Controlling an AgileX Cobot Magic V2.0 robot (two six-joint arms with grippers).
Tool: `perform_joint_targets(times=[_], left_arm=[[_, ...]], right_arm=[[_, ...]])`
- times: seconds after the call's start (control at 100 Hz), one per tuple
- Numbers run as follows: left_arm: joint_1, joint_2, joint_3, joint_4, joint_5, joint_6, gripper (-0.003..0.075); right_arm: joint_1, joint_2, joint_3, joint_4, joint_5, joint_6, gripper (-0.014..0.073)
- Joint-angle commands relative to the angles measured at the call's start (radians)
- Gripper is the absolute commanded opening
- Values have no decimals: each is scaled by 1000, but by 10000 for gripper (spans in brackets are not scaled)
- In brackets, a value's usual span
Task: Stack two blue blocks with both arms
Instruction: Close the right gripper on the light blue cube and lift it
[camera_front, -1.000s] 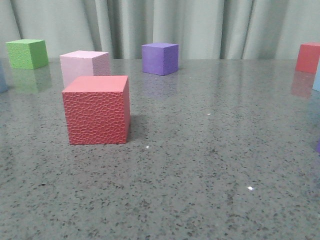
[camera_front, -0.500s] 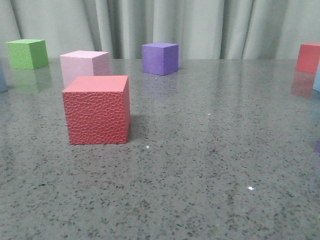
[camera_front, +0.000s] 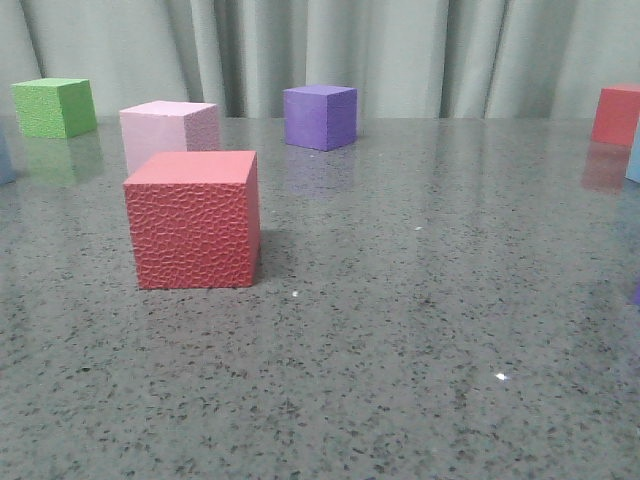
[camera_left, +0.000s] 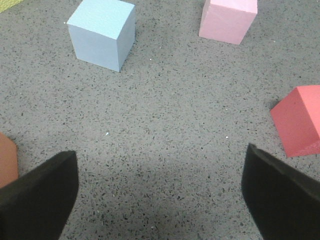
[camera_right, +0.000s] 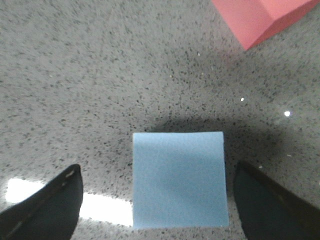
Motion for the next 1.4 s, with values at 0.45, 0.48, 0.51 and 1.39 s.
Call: perform_joint_targets(times=[0.45,0.48,0.51,1.39], left_arm=[[2,7,-35,-10,-59,-9,618],[2,7,-35,-10,-59,-9,618],[2,7,-35,-10,-59,-9,618],[2,7,-35,-10,-59,-9,618]], right_arm=[[-8,80,-35,-26,-81,-13,609],[-8,84,-35,-26,-81,-13,609],[-8,88,-35,-26,-81,-13,609],[-8,101,-36,-26,-33,-13,379]])
